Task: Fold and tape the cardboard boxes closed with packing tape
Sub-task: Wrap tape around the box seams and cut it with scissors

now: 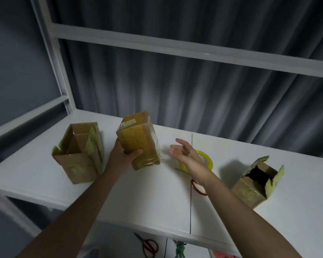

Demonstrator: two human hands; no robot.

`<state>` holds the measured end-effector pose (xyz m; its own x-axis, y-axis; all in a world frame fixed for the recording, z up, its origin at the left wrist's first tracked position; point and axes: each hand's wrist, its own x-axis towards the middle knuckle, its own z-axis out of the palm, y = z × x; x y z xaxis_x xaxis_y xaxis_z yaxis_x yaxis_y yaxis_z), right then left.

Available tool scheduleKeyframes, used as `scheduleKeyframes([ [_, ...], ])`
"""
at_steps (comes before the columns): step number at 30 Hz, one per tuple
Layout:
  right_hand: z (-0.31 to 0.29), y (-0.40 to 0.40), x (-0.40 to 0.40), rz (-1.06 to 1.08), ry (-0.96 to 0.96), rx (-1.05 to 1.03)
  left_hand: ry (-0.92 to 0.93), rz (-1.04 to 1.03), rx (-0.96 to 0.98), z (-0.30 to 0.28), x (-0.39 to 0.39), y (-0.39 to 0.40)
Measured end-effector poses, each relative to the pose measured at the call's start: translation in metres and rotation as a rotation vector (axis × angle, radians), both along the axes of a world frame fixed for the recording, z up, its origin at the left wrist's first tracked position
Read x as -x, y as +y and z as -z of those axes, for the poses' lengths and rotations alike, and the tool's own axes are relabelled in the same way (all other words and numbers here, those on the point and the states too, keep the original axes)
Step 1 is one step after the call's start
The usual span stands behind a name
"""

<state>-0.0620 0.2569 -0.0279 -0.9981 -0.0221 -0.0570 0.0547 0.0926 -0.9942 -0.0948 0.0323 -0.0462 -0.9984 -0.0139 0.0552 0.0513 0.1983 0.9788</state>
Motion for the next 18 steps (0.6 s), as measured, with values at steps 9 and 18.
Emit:
scheduleKeyframes([
  [9,-0.027,-0.026,0.02,0.177,0.223,-0.163,-0.091,0.13,-0.228,-0.016,-0.003,-0.016],
  [18,0.003,-0.028,0.016,0.332,0.411,-0.27,-0.172,0.158,-0.252,-0.028,-0.009,-0.025],
])
